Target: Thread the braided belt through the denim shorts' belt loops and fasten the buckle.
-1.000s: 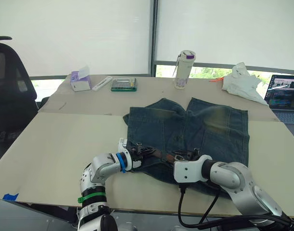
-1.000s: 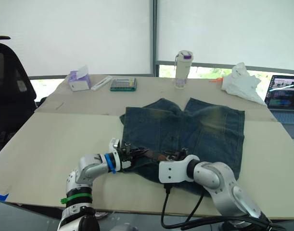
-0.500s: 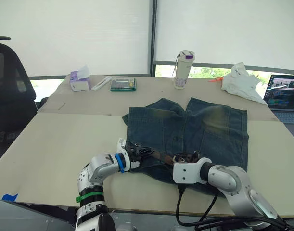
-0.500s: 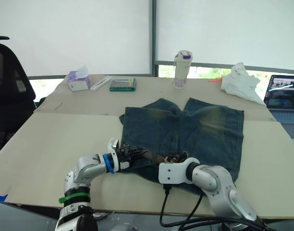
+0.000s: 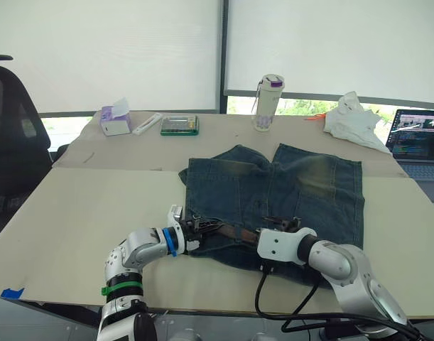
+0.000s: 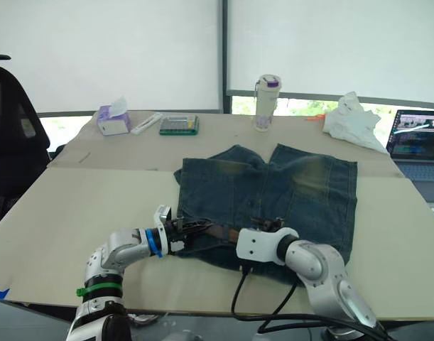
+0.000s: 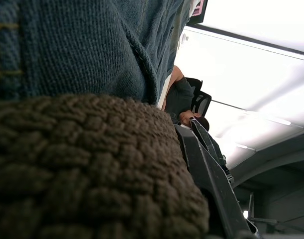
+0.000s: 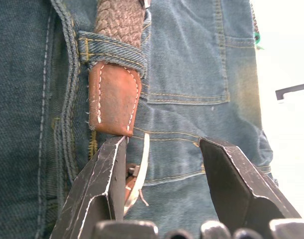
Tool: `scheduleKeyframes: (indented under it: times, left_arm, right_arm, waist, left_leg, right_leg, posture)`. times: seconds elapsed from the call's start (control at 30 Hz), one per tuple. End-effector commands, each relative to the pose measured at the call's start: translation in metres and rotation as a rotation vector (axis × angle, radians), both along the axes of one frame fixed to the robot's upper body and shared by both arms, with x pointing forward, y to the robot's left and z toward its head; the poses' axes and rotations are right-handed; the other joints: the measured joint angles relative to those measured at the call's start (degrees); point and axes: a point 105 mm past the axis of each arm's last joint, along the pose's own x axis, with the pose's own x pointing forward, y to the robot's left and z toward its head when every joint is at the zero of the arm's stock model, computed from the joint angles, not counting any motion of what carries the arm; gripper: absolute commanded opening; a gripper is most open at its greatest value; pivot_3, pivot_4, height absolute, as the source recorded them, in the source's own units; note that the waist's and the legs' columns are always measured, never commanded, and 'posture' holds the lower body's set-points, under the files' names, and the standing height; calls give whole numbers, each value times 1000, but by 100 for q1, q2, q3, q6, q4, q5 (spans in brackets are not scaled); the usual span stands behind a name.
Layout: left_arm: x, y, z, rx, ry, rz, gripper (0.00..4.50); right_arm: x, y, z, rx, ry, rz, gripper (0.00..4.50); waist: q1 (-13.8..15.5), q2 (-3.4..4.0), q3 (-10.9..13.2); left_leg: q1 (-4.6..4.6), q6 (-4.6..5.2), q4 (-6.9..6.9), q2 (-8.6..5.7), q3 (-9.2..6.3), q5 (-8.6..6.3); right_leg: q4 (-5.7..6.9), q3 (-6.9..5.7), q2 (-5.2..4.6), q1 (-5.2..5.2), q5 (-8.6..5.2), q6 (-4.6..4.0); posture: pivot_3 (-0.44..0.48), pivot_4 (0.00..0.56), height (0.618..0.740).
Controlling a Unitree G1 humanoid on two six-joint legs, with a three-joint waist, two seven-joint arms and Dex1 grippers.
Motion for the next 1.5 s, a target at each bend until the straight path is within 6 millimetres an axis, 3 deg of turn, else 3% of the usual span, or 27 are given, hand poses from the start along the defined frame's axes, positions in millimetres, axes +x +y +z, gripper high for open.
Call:
scheduleKeyframes:
  times: [0.03,0.27,0.67,1.23,1.5]
  left_arm:
    - [-4,-4,-5,-19,16,-29,0]
    - [-6,-5,-7,-25,22,-40,0]
    - [-7,-4,-10,-23,38,-46,0]
    - [-3,-9,-6,-13,35,-59,0]
    - [-2,-11,-4,-8,30,-53,0]
  right_arm:
    - [-17,13,8,4,-26,111,2548]
    - [-17,22,5,-2,-71,161,2548]
    - [-21,17,-15,-78,-67,204,2548]
    - [-18,18,6,-26,-146,175,2548]
    - [-17,22,5,-21,-145,182,34]
  waist:
    - [-5,0,0]
    - [-38,0,0]
    - [-29,2,-1]
    - [-18,2,-2]
    - [17,2,-1]
  left_leg:
    - [0,0,0,0,-1,0]
    - [2,0,0,3,-3,0]
    - [6,0,0,-2,-5,0]
    - [8,0,0,-2,-7,0]
    - [6,0,1,-4,-7,-1]
  right_leg:
    - [0,0,0,1,0,0]
    - [3,-1,2,1,-1,0]
    - [1,-1,-1,8,-1,0]
    - [1,-4,-2,10,-1,0]
    - [1,-4,-5,10,-2,1]
  posture:
    - [0,150,740]
    - [0,150,740]
    - [0,150,740]
    - [0,150,740]
    - [0,150,740]
